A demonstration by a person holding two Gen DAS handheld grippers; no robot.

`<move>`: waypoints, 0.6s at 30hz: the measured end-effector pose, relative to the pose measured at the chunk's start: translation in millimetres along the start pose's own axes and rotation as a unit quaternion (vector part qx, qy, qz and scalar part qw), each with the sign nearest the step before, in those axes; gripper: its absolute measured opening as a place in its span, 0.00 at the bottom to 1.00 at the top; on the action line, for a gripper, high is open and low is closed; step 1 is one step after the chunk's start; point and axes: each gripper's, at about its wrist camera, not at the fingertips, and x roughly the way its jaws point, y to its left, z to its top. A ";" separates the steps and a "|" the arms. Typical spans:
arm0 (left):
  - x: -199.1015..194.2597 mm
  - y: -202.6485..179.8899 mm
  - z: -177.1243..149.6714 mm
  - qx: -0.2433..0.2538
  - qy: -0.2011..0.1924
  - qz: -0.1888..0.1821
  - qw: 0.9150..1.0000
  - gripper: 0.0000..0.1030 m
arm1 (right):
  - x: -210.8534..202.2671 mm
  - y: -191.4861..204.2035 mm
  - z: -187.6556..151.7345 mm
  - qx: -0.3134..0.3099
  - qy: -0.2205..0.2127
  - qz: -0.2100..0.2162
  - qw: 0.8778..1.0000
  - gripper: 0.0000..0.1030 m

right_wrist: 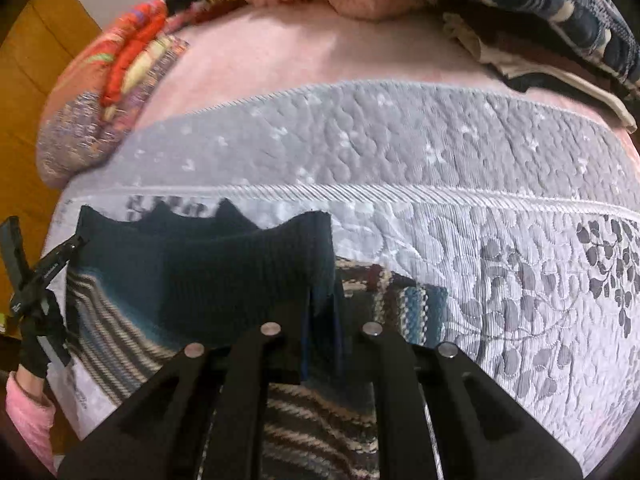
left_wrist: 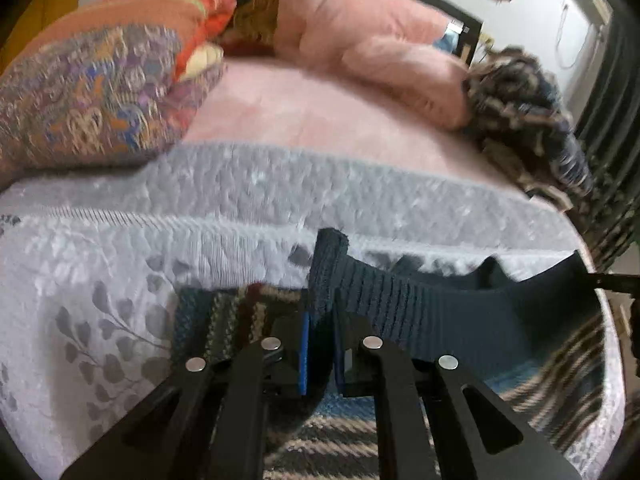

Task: Fold small clothes

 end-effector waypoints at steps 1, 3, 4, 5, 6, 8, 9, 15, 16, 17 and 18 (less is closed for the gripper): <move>5.8 0.4 -2.6 0.001 0.005 0.006 1.000 0.09 | 4.9 -1.4 -0.1 0.004 0.004 -0.002 1.000 0.08; 16.9 3.9 -5.6 -0.001 0.015 0.013 1.000 0.09 | 17.6 -5.6 -0.3 0.011 0.013 -0.006 1.000 0.08; 19.8 4.8 -6.3 -0.001 0.017 0.016 1.000 0.09 | 21.9 -6.7 -1.6 0.013 0.016 -0.008 1.000 0.08; 23.9 5.5 -7.4 0.001 0.021 0.019 1.000 0.10 | 26.1 -7.3 -2.6 0.015 0.019 -0.009 1.000 0.08; 26.4 4.5 -8.6 0.002 0.023 0.022 0.999 0.10 | 30.7 -8.1 -3.3 0.017 0.023 -0.011 1.000 0.08; 30.9 4.7 -10.3 0.007 0.027 0.029 0.999 0.11 | 41.2 -10.4 -5.6 0.021 0.031 -0.016 0.999 0.09; 32.9 4.6 -10.6 0.008 0.028 0.031 0.999 0.11 | 43.5 -11.0 -6.2 0.024 0.032 -0.016 0.999 0.09; 30.6 8.1 -9.0 -0.016 0.031 0.037 0.999 0.23 | 27.3 -17.6 -8.8 0.049 0.017 -0.003 0.999 0.20; 27.0 8.3 -7.7 -0.021 0.031 0.039 0.999 0.31 | 19.8 -18.4 -10.7 0.049 0.014 -0.001 0.999 0.22; 20.2 8.0 -6.5 -0.025 0.028 0.045 0.998 0.37 | 9.8 -20.5 -14.4 0.051 0.013 0.000 0.999 0.25; 11.8 6.8 -6.0 -0.027 0.023 0.049 0.998 0.38 | 3.2 -21.6 -17.2 0.051 0.011 0.000 0.999 0.33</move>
